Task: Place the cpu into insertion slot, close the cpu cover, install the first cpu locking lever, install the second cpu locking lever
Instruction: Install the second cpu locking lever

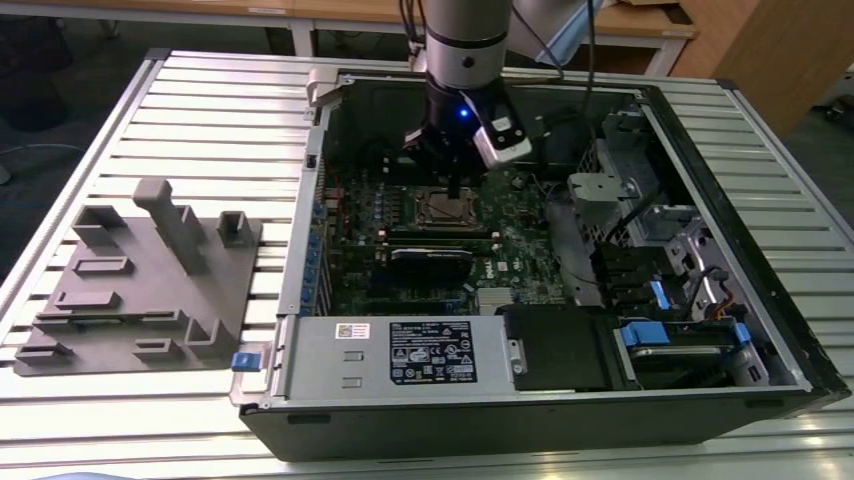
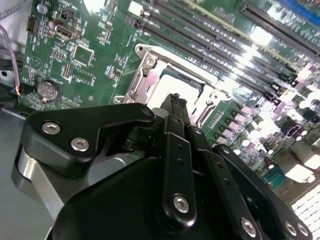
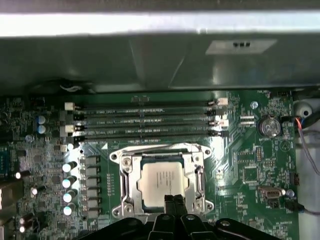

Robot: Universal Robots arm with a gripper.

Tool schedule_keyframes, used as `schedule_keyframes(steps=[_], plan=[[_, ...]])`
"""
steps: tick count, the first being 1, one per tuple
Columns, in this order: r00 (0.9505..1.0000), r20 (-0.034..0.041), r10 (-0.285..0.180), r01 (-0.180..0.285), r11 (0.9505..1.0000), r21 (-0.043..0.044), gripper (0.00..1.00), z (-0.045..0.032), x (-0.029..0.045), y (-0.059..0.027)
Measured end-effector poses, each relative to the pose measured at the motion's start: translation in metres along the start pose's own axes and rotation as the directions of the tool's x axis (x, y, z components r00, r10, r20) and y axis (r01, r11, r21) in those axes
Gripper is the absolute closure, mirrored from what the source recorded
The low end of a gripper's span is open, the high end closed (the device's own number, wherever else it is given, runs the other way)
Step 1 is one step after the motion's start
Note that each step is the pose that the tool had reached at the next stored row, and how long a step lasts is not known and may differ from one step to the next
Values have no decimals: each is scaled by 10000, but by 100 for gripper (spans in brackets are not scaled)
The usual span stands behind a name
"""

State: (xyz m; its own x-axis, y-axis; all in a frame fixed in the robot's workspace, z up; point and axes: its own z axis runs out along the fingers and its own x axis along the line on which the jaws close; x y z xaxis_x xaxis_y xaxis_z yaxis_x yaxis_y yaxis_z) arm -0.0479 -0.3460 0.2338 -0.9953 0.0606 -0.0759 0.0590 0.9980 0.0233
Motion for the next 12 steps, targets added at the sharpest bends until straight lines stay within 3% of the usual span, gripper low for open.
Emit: schedule_keyframes(steps=[12], plan=[[10000,-1,0,0,10000,0,89,-2,-12,-204]])
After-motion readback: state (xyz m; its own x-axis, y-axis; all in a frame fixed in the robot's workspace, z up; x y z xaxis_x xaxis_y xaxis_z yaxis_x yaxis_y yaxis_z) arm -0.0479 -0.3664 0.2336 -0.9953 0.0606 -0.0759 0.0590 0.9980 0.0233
